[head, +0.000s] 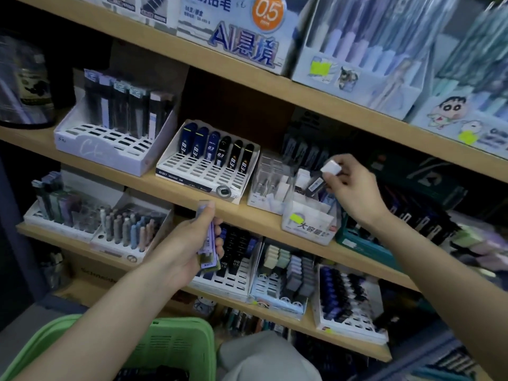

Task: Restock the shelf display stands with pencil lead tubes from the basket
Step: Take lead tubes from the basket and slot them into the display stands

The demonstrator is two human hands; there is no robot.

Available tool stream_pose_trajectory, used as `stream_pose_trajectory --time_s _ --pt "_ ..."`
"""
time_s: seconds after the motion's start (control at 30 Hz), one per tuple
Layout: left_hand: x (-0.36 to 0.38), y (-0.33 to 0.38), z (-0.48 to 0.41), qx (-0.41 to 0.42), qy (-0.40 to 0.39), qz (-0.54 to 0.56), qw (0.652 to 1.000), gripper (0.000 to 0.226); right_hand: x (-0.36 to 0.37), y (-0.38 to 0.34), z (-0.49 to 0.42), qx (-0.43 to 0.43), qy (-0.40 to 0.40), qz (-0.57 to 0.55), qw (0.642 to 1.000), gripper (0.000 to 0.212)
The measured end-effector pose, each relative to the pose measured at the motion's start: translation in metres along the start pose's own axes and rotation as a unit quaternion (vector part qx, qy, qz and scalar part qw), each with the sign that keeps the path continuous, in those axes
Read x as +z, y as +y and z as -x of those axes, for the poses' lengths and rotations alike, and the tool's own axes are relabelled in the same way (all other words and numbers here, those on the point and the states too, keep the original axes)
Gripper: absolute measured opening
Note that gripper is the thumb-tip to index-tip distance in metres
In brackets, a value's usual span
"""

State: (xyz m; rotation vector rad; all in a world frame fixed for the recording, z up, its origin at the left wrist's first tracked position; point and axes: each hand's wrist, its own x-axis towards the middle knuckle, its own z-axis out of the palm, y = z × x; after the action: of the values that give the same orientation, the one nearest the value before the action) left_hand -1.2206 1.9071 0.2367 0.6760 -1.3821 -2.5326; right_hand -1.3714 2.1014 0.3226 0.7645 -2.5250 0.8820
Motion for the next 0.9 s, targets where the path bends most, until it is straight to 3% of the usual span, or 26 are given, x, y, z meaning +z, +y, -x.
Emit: stream_pose_trajectory --time_s 0.33,0.47,0.73,0.83,0.9 --pt "0.007 -0.008 0.001 -0.02 -0.016 -0.03 0.999 0.036 0.027 0.007 -0.018 0.0 -0.063 0.018 0.998 0.018" --pt "0.007 -0.009 0.001 -0.021 -0.01 -0.036 0.999 0.037 0.032 0.009 -0.017 -0.028 -0.055 0.007 0.998 0.013" --pt "0.011 -0.015 0.001 -0.041 -0.033 -0.008 0.999 0.044 0.034 0.003 -0.011 -0.071 -0.01 0.11 0.991 0.022" --pt "0.007 -0.016 0.002 -0.063 -0.044 0.041 0.996 0.039 0.038 -0.018 0.016 -0.101 0.005 0.041 0.994 0.02" --pt "0.003 -0.018 0.004 -0.075 -0.051 0.061 0.994 0.035 0.046 -0.036 0.043 -0.104 -0.058 -0.042 0.992 0.021"
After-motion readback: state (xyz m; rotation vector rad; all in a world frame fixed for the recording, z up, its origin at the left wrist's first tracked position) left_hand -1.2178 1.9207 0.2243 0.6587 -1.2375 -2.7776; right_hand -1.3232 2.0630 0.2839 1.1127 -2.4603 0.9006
